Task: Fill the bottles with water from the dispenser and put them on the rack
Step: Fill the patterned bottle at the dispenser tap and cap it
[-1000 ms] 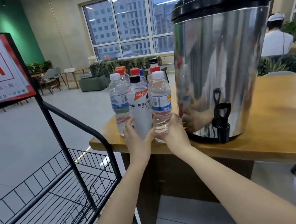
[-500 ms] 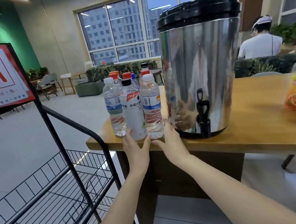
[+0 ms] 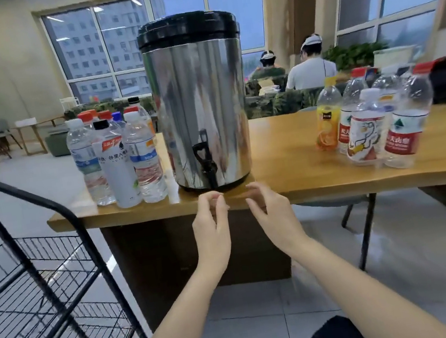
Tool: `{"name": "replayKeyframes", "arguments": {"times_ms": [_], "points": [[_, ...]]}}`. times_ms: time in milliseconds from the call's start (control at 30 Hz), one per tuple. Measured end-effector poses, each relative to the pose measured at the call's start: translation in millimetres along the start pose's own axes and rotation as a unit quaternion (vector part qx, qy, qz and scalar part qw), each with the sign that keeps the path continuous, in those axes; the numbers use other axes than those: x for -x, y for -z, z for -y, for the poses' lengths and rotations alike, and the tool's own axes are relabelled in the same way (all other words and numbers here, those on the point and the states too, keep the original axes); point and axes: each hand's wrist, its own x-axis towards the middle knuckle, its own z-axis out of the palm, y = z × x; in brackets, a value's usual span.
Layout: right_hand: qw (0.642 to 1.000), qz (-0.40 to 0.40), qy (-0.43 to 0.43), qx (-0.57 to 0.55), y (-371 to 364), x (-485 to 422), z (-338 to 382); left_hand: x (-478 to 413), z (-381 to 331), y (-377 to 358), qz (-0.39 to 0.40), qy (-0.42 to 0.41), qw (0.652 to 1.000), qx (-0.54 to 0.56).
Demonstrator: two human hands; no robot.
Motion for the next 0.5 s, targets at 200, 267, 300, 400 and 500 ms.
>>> {"name": "replayKeyframes", "arguments": {"times_ms": [200,267,300,400,500], "points": [[0.991,-0.106,-0.068,0.039,76,-19,-70,-24,-20,-99,0.097,0.034,0.993,0.059],[0.985,-0.137,-0.091,0.052,97,-26,-91,-37,-24,-133,0.126,0.052,0.988,0.076],[0.982,-0.152,-0.101,0.055,106,-30,-101,-43,-26,-150,0.142,0.063,0.985,0.08],[0.972,-0.185,-0.134,0.049,128,-44,-128,-64,-34,-202,0.179,0.085,0.977,0.078],[0.963,-0.214,-0.162,0.028,145,-61,-148,-86,-45,-248,0.208,0.103,0.969,0.08]]}}
